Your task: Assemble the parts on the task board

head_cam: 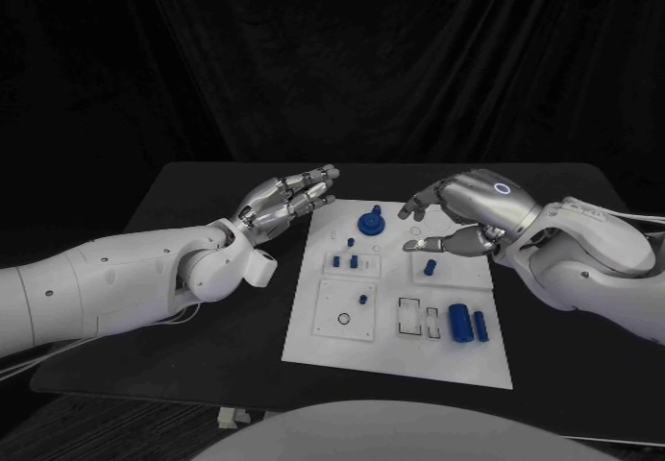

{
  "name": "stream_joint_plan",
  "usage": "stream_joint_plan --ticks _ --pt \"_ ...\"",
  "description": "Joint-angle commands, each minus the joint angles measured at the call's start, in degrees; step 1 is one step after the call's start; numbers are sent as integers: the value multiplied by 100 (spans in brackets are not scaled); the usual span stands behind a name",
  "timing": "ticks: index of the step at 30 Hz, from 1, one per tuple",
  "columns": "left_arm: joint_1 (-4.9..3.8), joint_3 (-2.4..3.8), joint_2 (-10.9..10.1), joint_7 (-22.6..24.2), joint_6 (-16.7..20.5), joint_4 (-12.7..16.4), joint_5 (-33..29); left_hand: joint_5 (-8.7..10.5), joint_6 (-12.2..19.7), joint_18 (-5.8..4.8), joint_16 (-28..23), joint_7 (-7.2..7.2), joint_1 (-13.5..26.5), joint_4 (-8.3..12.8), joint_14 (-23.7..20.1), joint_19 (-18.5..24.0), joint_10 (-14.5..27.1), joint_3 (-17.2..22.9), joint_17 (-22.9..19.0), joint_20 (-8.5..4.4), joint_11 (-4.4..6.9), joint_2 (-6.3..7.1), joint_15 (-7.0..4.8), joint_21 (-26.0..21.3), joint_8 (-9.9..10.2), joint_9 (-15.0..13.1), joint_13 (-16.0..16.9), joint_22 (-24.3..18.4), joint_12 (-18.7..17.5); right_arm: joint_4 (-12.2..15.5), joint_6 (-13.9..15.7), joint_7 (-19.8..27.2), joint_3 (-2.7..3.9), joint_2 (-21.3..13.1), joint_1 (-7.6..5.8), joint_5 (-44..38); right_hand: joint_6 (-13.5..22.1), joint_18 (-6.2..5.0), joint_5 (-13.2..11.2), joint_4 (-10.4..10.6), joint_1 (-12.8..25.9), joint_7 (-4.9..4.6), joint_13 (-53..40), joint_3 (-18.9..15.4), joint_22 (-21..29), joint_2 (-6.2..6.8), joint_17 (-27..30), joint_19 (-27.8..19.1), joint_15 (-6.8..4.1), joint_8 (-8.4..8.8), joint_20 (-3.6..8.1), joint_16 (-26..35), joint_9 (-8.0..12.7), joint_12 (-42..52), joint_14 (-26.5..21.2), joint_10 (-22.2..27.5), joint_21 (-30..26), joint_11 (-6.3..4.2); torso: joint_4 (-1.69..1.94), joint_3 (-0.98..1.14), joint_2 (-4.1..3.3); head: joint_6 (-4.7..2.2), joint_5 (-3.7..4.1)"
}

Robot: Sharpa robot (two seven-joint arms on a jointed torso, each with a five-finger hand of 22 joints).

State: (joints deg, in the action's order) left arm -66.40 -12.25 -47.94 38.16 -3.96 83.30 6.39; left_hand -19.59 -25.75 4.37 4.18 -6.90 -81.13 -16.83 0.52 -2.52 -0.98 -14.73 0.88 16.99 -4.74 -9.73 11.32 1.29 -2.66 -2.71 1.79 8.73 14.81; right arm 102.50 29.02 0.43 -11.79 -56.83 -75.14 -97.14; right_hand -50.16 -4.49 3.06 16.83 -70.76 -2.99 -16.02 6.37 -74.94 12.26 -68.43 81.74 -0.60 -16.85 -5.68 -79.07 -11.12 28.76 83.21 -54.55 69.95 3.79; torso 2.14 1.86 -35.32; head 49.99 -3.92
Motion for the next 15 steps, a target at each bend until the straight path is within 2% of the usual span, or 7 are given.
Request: stream_joint_plan --ticks 1,4,8,10,11,12,15 --pt "9 6 14 470 210 13 52 1256 263 -56 -94 135 722 8 -19 -17 6 -274 -21 -17 119 46 -142 -7 27 30 3 -55 -40 -184 -151 -141 -2 -48 -64 23 -104 77 -21 25 490 124 70 -425 -1017 160 -190 132 17 35 14 -123 22 -142 114 65 239 13 1 1 -3 1 41" --pt "10 6 10 656 397 20 138 1598 486 -22 -243 310 1037 2 -45 24 20 -139 -50 -38 276 274 -296 -17 48 51 -6 -135 -105 -356 -337 -168 -3 -71 -77 27 -171 95 0 43 465 94 311 -782 -1032 270 -231 172 110 217 -47 -154 117 -602 152 230 316 125 1 1 -3 1 68" --pt "11 6 6 830 630 17 226 1645 723 71 -418 450 1174 1 -52 89 53 89 -88 -194 419 377 -684 -36 73 71 -17 -260 -210 -503 -501 -184 -3 -93 -54 29 -256 87 87 34 239 65 460 -616 -1026 163 -203 169 139 351 -93 -139 185 -855 146 173 307 160 -1 1 -3 1 103" --pt "14 6 4 919 770 18 250 1669 733 124 -418 459 1318 9 -52 130 67 103 -88 -421 430 312 -990 -53 72 70 -24 -361 -271 -561 -576 -188 -4 -98 -37 30 -304 79 240 30 116 29 529 -519 -1019 100 -181 159 132 427 -102 -126 222 -977 138 139 287 160 1 1 -2 1 117" --pt "17 6 3 971 860 20 259 1669 738 163 -418 499 1426 42 -52 154 83 76 -88 -625 487 292 -1127 -63 71 69 -31 -421 -342 -586 -604 -188 -4 -100 -22 33 -309 78 249 30 112 24 534 -516 -1019 99 -178 158 132 432 -102 -124 224 -986 137 136 286 160 4 1 -1 1 127" --pt "19 6 1 1010 935 22 265 1681 739 312 -418 557 1494 11 -52 188 96 63 -88 -1045 553 341 -1278 -75 68 67 -39 -514 -443 -604 -622 -188 -4 -100 -7 44 -346 77 260 32 140 -20 550 -530 -1017 115 -177 155 131 448 -102 -123 231 -1013 135 99 281 156 7 3 -1 1 133" --pt "30 6 -14 1111 1193 33 296 1692 800 351 -418 721 1617 0 -52 224 101 96 -88 -1109 765 555 -1485 -98 71 69 -46 -667 -538 -661 -663 -172 -4 -84 65 74 -424 79 233 33 215 -80 567 -561 -1021 142 -199 158 126 450 -98 -133 228 -1041 140 50 293 149 4 2 -5 1 128"
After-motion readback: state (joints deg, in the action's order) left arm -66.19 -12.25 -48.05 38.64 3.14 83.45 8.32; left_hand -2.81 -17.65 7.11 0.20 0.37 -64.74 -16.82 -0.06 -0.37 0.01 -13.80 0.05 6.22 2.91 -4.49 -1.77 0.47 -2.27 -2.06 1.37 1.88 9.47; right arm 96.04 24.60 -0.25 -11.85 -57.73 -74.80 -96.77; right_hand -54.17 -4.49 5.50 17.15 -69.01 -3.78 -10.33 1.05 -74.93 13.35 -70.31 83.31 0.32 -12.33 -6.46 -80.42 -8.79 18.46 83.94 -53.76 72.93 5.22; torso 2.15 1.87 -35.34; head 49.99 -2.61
